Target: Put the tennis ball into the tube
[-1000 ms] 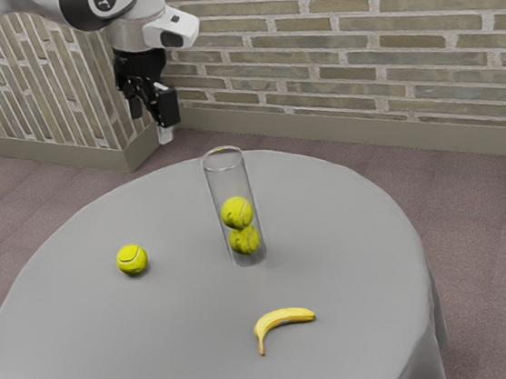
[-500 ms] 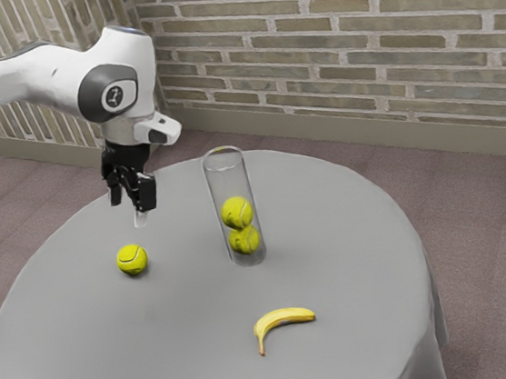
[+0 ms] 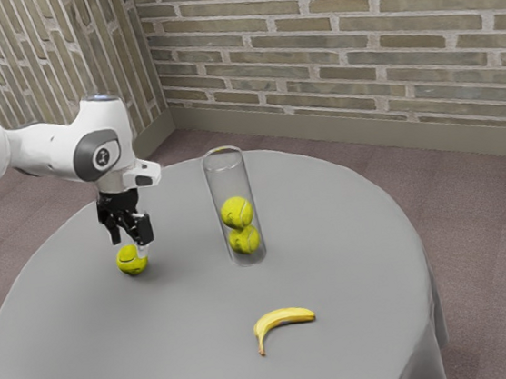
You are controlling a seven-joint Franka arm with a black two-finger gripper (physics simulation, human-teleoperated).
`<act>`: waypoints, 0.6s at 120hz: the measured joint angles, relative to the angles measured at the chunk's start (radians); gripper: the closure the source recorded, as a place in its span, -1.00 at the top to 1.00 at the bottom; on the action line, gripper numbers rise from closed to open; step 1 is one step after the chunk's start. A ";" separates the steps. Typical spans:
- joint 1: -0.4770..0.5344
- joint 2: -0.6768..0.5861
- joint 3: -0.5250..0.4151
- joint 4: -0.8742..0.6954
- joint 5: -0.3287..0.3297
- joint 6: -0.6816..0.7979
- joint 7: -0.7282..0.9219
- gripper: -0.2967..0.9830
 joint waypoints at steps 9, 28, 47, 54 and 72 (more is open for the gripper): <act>0.002 0.005 0.017 -0.014 -0.006 0.030 -0.006 0.54; 0.005 0.049 0.035 -0.008 -0.013 0.088 -0.015 0.54; 0.006 0.078 0.038 0.001 -0.017 0.124 -0.023 0.51; 0.006 0.087 0.045 0.007 -0.026 0.132 -0.025 0.46; 0.004 0.104 0.050 0.025 -0.041 0.144 -0.030 0.31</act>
